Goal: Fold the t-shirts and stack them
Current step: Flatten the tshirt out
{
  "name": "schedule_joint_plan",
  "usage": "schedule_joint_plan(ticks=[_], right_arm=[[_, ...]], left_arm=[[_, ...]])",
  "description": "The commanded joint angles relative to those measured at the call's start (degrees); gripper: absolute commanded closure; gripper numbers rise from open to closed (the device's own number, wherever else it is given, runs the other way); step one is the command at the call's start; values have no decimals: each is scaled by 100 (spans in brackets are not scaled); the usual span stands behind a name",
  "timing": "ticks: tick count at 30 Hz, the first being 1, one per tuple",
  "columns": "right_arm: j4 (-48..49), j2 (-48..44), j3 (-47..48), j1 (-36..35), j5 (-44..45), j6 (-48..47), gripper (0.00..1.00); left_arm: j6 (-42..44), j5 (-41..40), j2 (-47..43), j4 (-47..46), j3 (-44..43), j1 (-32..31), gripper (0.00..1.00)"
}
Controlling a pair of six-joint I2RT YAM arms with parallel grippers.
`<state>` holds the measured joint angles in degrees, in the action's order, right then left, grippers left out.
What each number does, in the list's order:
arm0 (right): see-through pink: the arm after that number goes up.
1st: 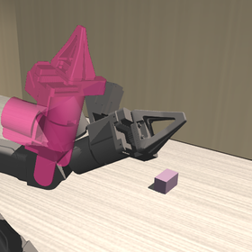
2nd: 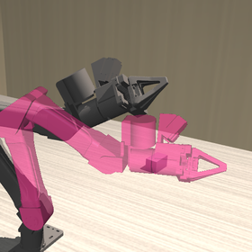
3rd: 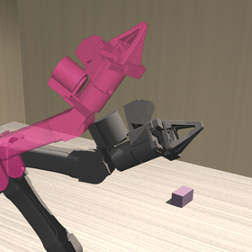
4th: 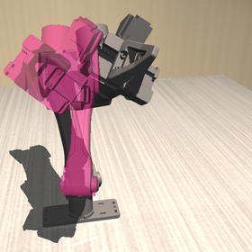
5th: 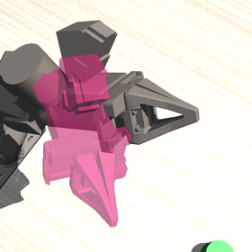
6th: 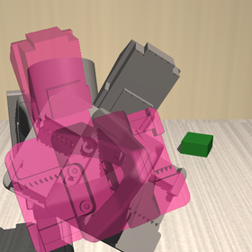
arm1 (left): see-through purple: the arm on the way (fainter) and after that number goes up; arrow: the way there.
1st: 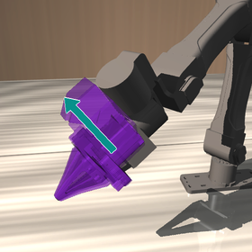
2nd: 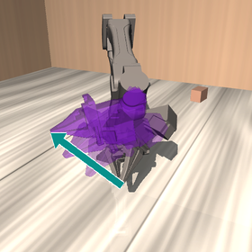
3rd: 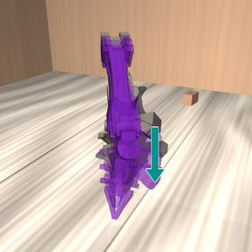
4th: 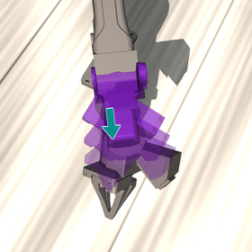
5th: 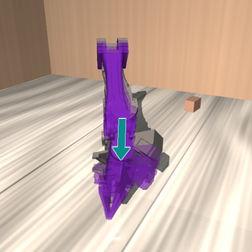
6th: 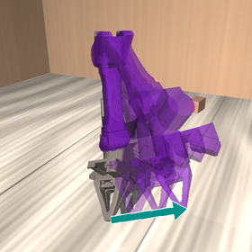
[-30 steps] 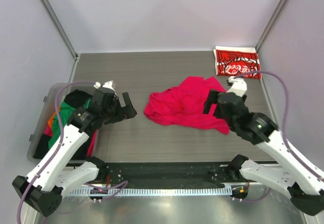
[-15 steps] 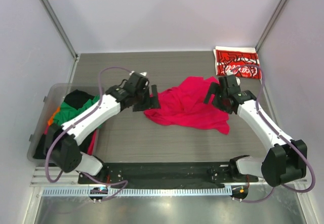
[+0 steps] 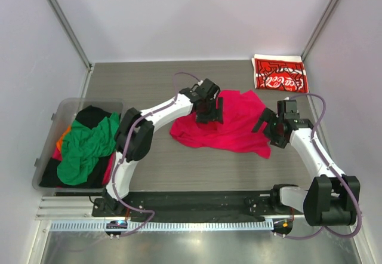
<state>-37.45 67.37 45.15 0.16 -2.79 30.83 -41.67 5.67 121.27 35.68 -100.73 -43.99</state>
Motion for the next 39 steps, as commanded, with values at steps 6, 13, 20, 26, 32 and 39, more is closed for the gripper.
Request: schedule_joint_plan(ticks=[6,13,20,26,32,39], right_arm=[[379,-32,-322,98,-363,-60,0],[520,205,-489,115,-293,239,0],[704,329,-787,159,-363,634,0],[722,-13,-885,159,-424,758,0],[704,-356,-823,159,-679,732,1],[695,-945,-841,159,-680,696,1]], left_arm=[[-113,-48,442,606,-983,-66,100],[334,-1234,-1586,1878,-933,-14,100],[458,-1964,-4522,2566,1928,854,98],[-34,-1939,-6218,2752,3891,1630,0],[36,-1316,-6064,1961,4019,1604,15],[378,-1780,-4070,1539,2428,-205,20]])
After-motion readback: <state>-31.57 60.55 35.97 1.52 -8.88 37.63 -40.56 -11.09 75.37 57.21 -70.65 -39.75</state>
